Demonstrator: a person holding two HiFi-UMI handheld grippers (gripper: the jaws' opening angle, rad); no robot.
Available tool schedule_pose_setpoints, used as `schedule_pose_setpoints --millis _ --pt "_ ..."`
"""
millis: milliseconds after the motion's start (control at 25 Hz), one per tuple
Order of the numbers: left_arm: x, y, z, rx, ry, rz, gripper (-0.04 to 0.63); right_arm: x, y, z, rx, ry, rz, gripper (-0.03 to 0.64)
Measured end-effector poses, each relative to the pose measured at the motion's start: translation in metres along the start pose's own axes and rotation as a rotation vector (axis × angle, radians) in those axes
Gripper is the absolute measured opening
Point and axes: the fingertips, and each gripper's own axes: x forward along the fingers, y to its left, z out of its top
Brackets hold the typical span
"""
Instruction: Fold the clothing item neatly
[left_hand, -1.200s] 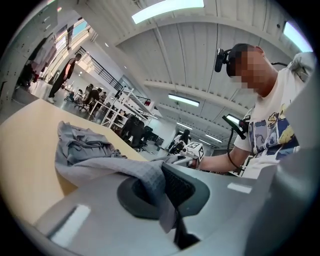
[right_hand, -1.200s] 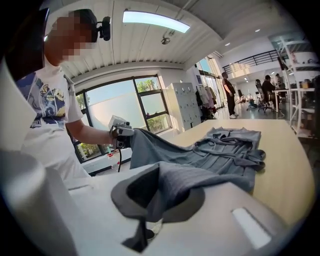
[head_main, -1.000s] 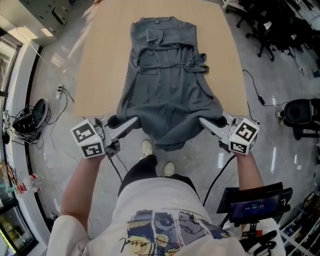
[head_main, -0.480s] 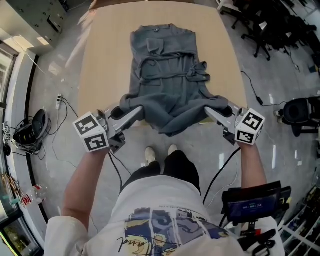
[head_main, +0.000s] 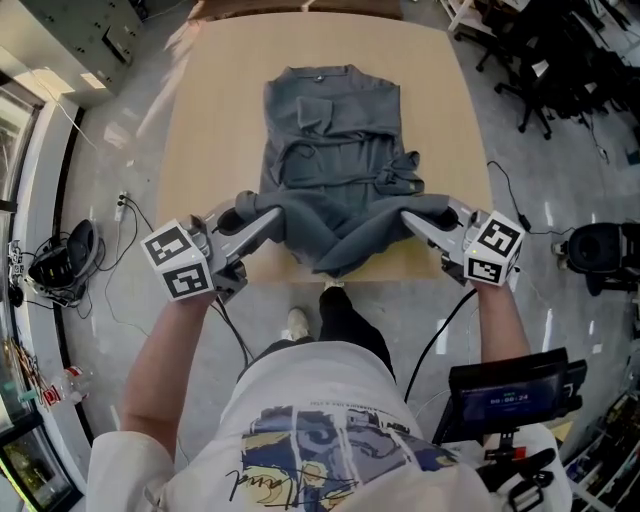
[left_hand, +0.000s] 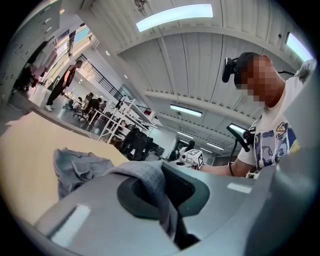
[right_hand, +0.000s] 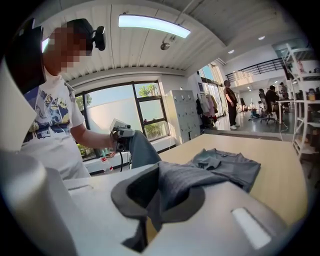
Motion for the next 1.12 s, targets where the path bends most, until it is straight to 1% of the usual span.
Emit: schedule_pose_setpoints --millis 360,640,840,1120 --pt "0.025 0.055 0.033 -0.012 -0.021 0.048 0.012 0.016 -0.066 0.025 -0.008 -0.009 0.036 0.014" --pt "0.042 0.095 0.048 -0.017 -0.020 0.089 0.012 0.026 -0.115 0.035 0.007 -0.019 0.050 0.012" --pt "0.048 0.123 0.057 -0.041 -0.032 0.096 0.012 0.040 -0.142 0.044 0.019 -0.020 0.060 0.014" --pt "0.058 0.167 0.066 -0.057 -0.044 0.128 0.012 0.051 -0.190 0.051 0.053 -0.035 0.050 0.012"
